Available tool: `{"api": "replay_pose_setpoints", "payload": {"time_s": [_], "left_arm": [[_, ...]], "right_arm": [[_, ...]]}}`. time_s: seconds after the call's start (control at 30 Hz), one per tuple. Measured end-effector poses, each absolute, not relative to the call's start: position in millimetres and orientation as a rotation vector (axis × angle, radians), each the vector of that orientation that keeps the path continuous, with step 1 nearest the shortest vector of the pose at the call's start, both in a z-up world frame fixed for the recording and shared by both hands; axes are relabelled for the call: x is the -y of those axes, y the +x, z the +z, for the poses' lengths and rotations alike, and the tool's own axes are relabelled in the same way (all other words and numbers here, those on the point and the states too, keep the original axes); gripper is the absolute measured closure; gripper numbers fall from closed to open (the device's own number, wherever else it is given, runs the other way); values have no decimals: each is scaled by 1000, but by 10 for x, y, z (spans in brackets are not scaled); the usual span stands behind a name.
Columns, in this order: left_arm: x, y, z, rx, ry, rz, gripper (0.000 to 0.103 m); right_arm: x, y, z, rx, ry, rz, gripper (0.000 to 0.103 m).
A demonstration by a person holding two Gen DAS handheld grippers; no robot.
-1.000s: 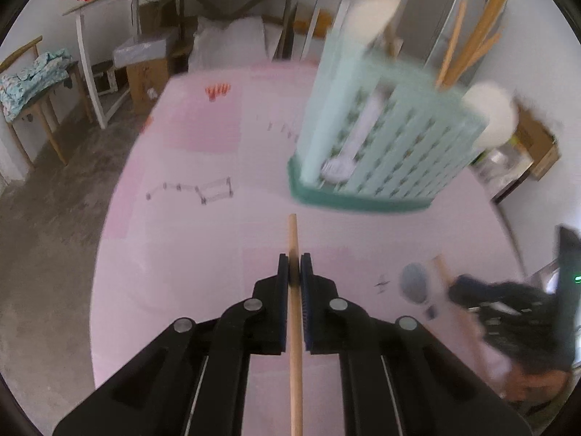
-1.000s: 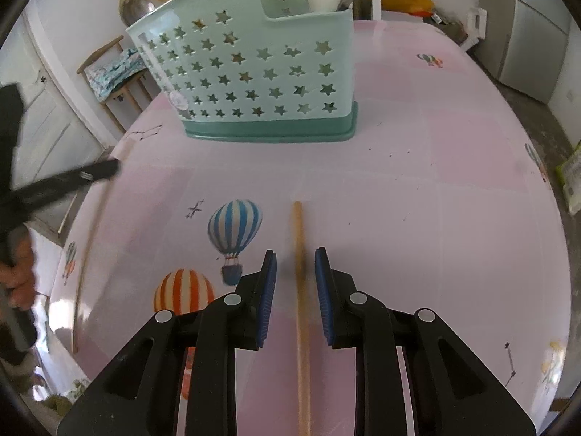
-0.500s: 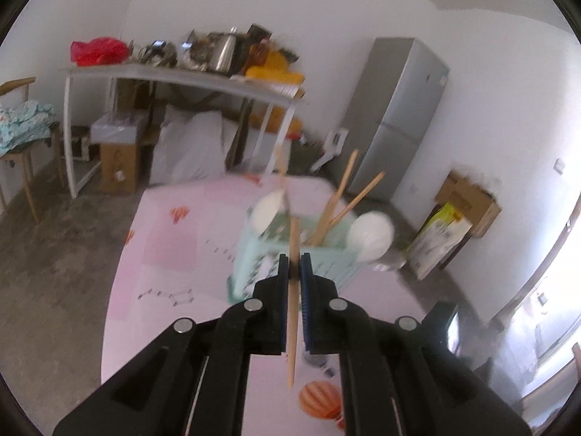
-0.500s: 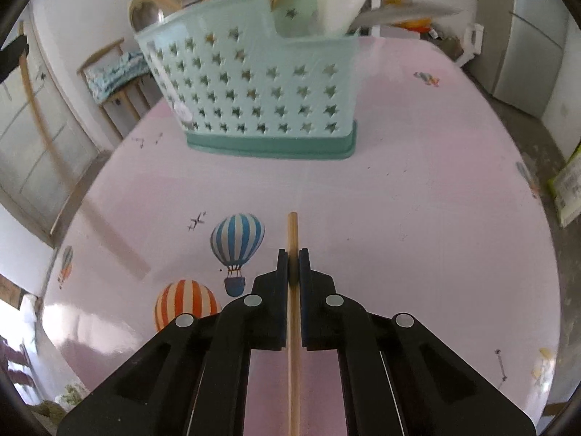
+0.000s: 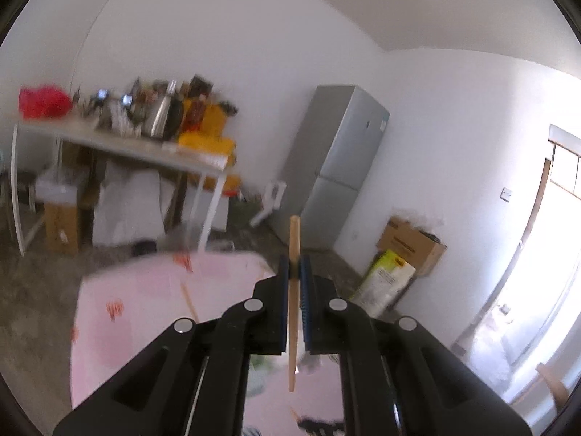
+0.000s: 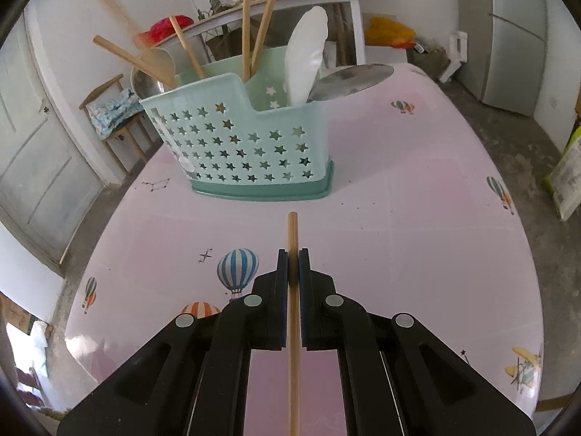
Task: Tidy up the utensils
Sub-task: 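Lower the left tool's chopstick into the basket and open it while the right tool lifts its chopstick, then lower the chopstick into the basket and open the right tool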
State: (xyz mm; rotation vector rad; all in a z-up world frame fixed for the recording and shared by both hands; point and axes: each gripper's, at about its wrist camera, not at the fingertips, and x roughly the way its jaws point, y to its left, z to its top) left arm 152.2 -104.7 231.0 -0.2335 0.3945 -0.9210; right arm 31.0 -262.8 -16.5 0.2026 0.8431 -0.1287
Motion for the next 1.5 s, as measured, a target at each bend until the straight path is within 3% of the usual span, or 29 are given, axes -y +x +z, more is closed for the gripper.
{"api": "replay_pose_setpoints", "payload": {"time_s": [0.23,0.77,0.83,1.03,1.27,1.5], "left_arm": [[1288,1782,2459,-339,-171,-816,98],[1587,2229,1342,-606,-140,-781,96],[1518,2193,1370,-600,-157,-779,92],[1182,1934,1541,-496,-189,-759,67],[734,1614,1500,-439,-189,-691,39],[402,1366,1070,-515,-168,-615,33]], "right_arm": [[2692,249,-105,-821,222,-116,99],[2736,247,56,-796,188,-104,99],[2716,256,98,-795,168,-100,99],[2665,282,331,-760,155,-62,99],[2568,350,944,-573,135,-29,99],[2492,498,1651,-281,166,-4,99]]}}
